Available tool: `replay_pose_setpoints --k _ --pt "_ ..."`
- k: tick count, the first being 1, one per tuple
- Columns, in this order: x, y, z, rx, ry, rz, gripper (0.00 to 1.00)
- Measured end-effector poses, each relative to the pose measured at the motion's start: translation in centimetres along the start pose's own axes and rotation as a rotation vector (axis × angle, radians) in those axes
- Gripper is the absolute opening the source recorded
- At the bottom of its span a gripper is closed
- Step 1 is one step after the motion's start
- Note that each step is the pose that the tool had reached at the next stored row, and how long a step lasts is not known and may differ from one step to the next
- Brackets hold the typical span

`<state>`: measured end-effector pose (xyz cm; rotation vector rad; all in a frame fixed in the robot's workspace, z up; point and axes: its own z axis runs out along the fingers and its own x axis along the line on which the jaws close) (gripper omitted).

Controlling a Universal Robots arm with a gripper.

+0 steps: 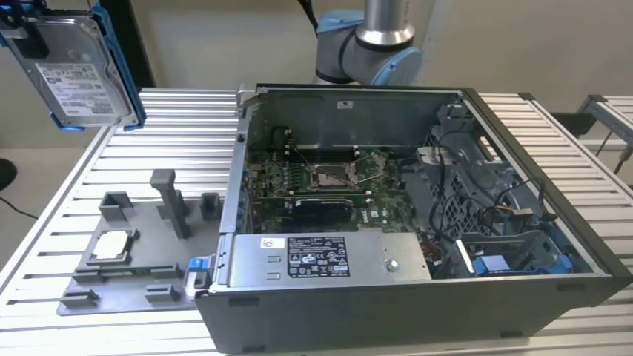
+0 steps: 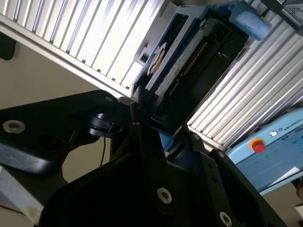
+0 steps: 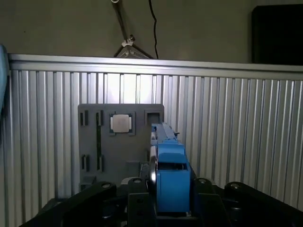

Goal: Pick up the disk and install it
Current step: 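Pick up the disk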

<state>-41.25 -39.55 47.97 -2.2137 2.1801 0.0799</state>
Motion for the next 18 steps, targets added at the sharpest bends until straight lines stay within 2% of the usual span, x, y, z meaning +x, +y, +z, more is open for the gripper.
replay_pose_setpoints --k 3,14,18 --pt "-0.05 0.01 -0.90 -0.0001 0.0001 0.000 0.00" --pt "-0.06 -0.01 -0.97 0.0001 -0.0001 0.000 0.00" --pt "-0.05 -0.54 -0.98 0.0000 0.0000 0.000 0.00"
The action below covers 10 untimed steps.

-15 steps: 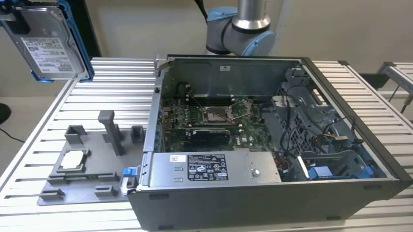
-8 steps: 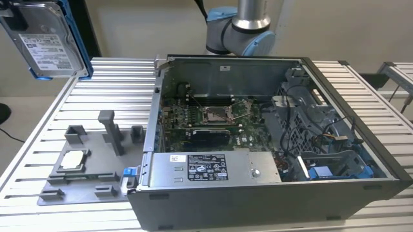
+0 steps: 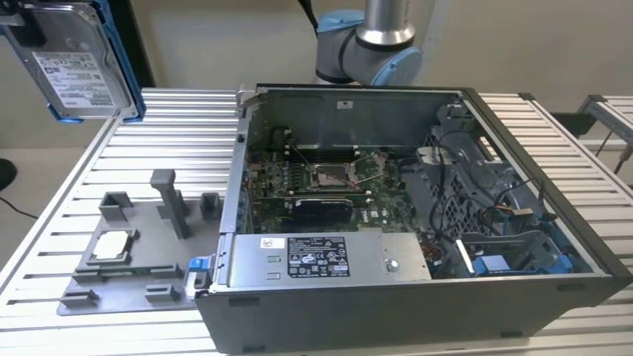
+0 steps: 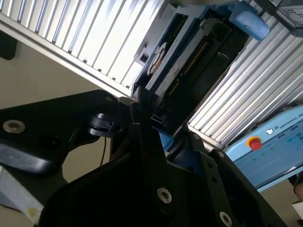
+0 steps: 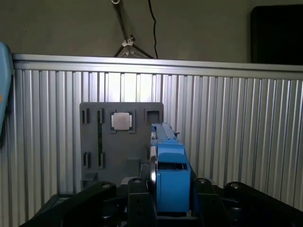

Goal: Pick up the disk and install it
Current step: 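Pick up the disk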

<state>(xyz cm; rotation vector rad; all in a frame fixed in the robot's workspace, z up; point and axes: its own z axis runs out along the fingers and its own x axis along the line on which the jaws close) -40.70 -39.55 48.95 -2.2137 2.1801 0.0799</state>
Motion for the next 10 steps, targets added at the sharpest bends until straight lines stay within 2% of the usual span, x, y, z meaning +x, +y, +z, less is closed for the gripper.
replay_pose_setpoints --k 10 --pt "0.04 -2.64 -0.03 0.0000 0.0000 0.000 0.00"
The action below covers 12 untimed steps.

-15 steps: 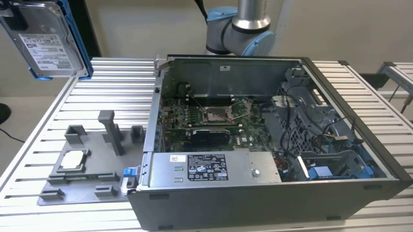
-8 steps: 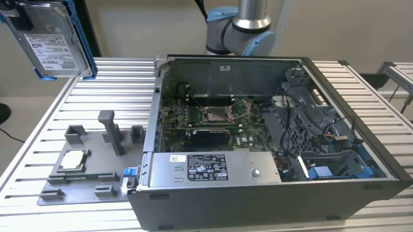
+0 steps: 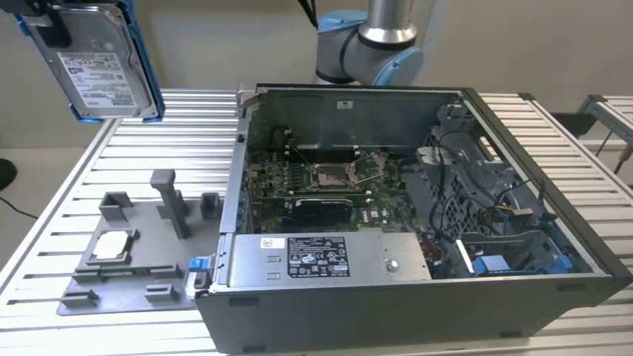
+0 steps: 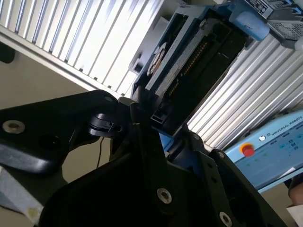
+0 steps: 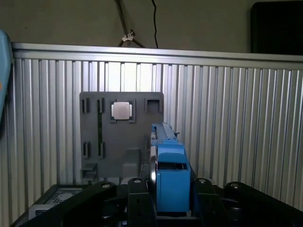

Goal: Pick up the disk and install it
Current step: 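Pick up the disk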

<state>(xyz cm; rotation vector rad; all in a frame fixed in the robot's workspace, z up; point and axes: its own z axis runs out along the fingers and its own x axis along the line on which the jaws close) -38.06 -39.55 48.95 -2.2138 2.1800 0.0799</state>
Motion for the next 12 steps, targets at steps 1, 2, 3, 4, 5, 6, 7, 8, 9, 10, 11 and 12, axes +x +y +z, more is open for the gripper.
replay_pose_setpoints --k 1,2,3,4,5,6,7,8,9,10,11,12 --pt "0.00 -0.30 -0.01 0.0000 0.0000 0.000 0.00" --pt "0.01 -0.61 -0.01 -0.0001 0.0000 0.000 0.00" --pt "0.02 -0.93 -0.01 0.0000 0.0000 0.000 0.00" --pt "0.02 -1.24 -0.02 0.0000 0.0000 0.000 0.00" --pt "0.02 -1.55 -0.02 0.0000 0.0000 0.000 0.00" --pt "0.03 -1.87 -0.02 0.0000 0.0000 0.000 0.00" --pt "0.03 -2.16 -0.03 0.0000 0.0000 0.000 0.00" --pt "0.03 -2.45 -0.04 -0.0001 0.0000 0.000 0.00" --pt "0.04 -2.74 -0.04 0.0000 0.0000 0.000 0.00" --pt "0.05 -3.03 -0.04 0.0000 0.0000 0.000 0.00" --pt "0.05 -3.33 -0.05 0.0000 0.0000 0.000 0.00" --pt "0.06 -3.64 -0.05 0.0000 0.0000 0.000 0.00"
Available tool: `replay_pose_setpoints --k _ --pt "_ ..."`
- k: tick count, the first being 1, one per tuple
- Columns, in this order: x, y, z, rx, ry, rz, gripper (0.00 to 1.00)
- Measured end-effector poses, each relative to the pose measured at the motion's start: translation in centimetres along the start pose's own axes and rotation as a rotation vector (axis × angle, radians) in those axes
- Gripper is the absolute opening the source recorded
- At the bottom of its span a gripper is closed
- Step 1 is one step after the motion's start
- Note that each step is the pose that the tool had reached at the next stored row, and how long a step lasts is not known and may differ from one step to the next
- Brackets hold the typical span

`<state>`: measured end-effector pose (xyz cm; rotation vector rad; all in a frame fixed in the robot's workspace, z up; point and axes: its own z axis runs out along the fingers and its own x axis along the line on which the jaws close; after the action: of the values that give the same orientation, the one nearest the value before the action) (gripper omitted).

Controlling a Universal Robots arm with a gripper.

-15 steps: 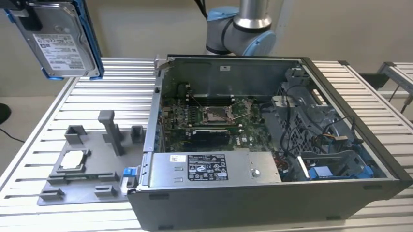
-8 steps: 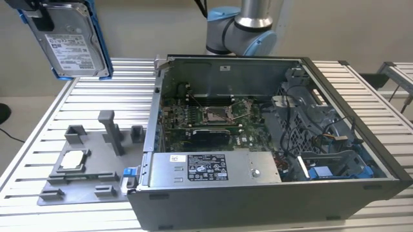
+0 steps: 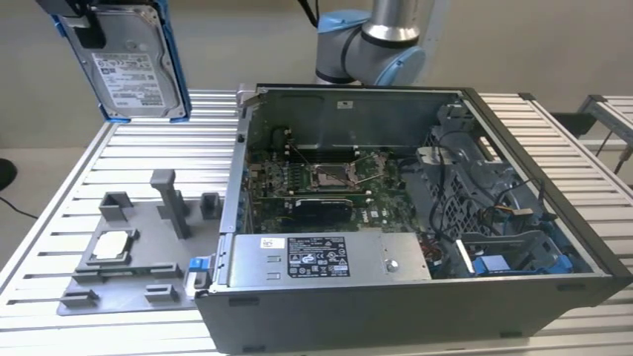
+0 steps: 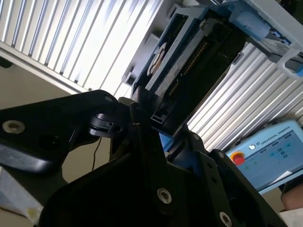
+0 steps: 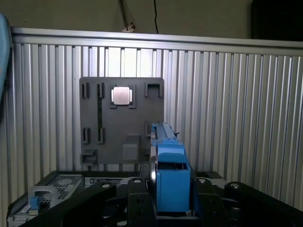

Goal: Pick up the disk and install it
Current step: 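Pick up the disk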

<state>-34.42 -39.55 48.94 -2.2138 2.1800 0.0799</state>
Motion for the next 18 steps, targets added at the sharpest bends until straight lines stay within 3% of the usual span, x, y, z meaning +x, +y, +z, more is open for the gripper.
replay_pose_setpoints --k 6,18 --pt "0.03 -1.86 -0.03 -0.0001 0.0000 0.000 0.00" --pt "0.10 -6.49 -0.09 0.0000 0.0000 0.000 0.00"
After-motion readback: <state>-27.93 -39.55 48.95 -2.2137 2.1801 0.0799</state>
